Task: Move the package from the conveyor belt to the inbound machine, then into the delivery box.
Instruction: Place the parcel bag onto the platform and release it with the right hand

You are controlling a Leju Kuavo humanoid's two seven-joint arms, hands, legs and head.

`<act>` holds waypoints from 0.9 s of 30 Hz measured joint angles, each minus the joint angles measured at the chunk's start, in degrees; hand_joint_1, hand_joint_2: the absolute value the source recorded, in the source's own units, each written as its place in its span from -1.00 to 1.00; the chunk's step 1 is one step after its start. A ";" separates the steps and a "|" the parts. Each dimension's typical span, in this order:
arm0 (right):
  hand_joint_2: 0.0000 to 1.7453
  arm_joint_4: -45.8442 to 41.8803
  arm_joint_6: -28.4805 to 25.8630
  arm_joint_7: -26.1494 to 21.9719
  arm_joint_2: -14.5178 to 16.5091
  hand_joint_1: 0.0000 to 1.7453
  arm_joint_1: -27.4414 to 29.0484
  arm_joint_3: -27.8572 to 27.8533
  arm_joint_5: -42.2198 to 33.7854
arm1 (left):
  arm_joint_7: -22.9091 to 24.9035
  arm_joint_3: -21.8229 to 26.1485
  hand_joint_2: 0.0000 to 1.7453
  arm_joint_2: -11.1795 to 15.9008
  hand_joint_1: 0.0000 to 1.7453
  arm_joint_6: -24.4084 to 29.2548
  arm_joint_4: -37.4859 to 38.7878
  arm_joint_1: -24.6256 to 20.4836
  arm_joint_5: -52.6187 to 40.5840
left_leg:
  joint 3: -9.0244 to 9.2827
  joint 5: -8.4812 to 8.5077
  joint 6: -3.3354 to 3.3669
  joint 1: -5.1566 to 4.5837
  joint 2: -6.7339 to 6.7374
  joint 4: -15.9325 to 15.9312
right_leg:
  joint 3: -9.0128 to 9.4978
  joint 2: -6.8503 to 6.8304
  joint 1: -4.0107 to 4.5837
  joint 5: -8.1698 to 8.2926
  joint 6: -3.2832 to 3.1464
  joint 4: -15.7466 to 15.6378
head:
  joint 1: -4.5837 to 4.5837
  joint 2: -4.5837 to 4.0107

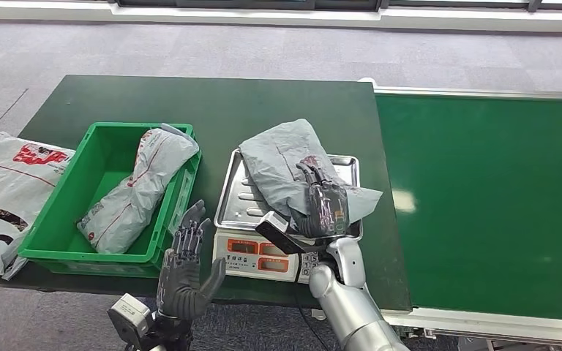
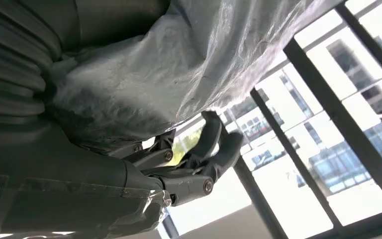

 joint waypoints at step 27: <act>-1.00 4.25 10.30 -6.59 -0.07 -1.00 -1.97 0.17 -10.64 | 0.00 0.02 1.00 0.00 -1.00 -0.14 0.02 -0.33 -0.10 | 0.05 0.01 -0.01 0.00 0.02 0.01 | 0.01 0.01 0.00 0.03 -0.04 0.00 | 0.00 0.00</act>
